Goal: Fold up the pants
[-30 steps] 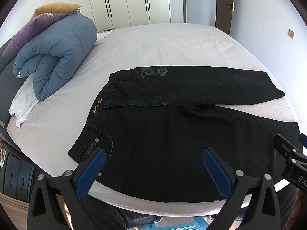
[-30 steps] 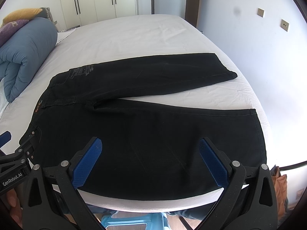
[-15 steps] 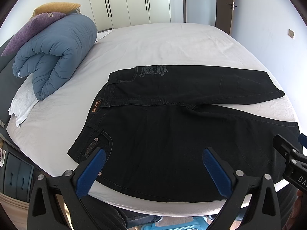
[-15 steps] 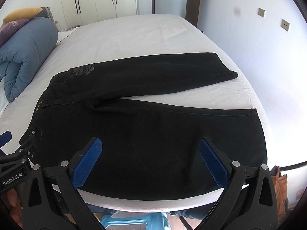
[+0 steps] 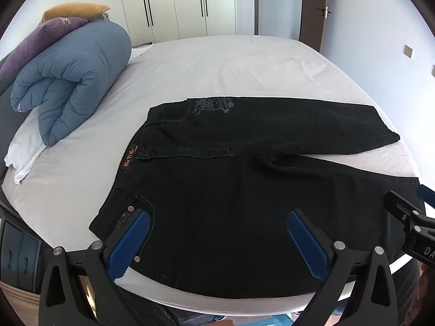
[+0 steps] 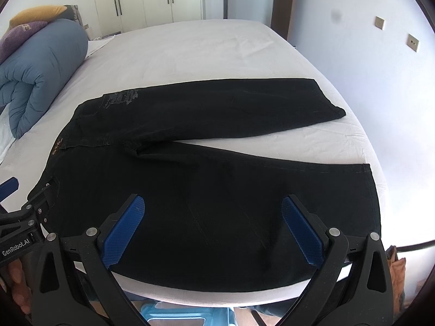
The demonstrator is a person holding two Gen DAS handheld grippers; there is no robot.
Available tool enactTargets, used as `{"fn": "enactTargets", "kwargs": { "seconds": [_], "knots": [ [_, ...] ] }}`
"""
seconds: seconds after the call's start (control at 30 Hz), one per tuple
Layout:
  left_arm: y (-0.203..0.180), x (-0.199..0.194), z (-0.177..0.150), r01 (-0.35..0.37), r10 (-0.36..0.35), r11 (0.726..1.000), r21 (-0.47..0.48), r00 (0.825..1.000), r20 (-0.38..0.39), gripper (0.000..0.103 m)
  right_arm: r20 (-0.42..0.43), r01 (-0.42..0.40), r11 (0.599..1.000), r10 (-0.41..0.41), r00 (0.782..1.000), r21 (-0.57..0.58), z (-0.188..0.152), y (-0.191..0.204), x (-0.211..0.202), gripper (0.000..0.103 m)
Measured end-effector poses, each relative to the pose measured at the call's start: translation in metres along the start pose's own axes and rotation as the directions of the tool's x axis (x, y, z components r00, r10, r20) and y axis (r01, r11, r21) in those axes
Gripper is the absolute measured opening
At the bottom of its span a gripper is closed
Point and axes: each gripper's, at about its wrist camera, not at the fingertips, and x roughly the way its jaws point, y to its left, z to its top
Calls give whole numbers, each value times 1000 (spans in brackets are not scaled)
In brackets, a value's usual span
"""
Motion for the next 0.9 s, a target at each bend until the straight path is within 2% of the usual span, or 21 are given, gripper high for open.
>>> {"fn": "enactTargets", "kwargs": {
  "seconds": [0.1, 0.17, 0.27, 0.4, 0.47, 0.53, 0.6, 0.67, 0.73, 0.8, 0.9],
  "knots": [
    [17, 16, 18, 56, -56, 998, -2, 998, -22, 103, 0, -106, 993, 106, 994, -48, 22, 2, 8, 103],
    [28, 32, 34, 93, -92, 996, 9, 995, -46, 103, -5, -196, 977, 196, 981, -81, 41, 4, 14, 103],
    [42, 53, 63, 170, -169, 984, 53, 985, -22, 103, 13, -287, 944, 292, 956, -164, 76, 11, 23, 103],
    [54, 98, 109, 116, -104, 976, 182, 992, -74, 103, 24, -362, 870, 392, 920, -334, 127, 28, 43, 103],
    [66, 122, 138, 102, -93, 968, 228, 995, -48, 103, 10, -377, 833, 416, 909, -405, 150, 42, 59, 103],
    [76, 150, 166, 95, -82, 958, 272, 995, -60, 103, -13, -393, 797, 437, 900, -459, 171, 53, 79, 103],
    [80, 175, 186, 118, -95, 943, 312, 992, -87, 103, -47, -403, 772, 439, 898, -493, 190, 64, 104, 103],
    [83, 206, 206, 143, -104, 924, 354, 986, -129, 103, -77, -430, 739, 460, 884, -518, 208, 71, 129, 101],
    [85, 237, 222, 164, -103, 905, 393, 980, -173, 103, -104, -433, 727, 451, 886, -533, 224, 78, 159, 95],
    [84, 264, 233, 203, -114, 885, 419, 967, -227, 98, -141, -449, 716, 449, 882, -535, 236, 81, 187, 88],
    [79, 297, 236, 274, -132, 848, 453, 938, -321, 94, -183, -484, 696, 463, 867, -530, 248, 85, 218, 86]
  ]
}}
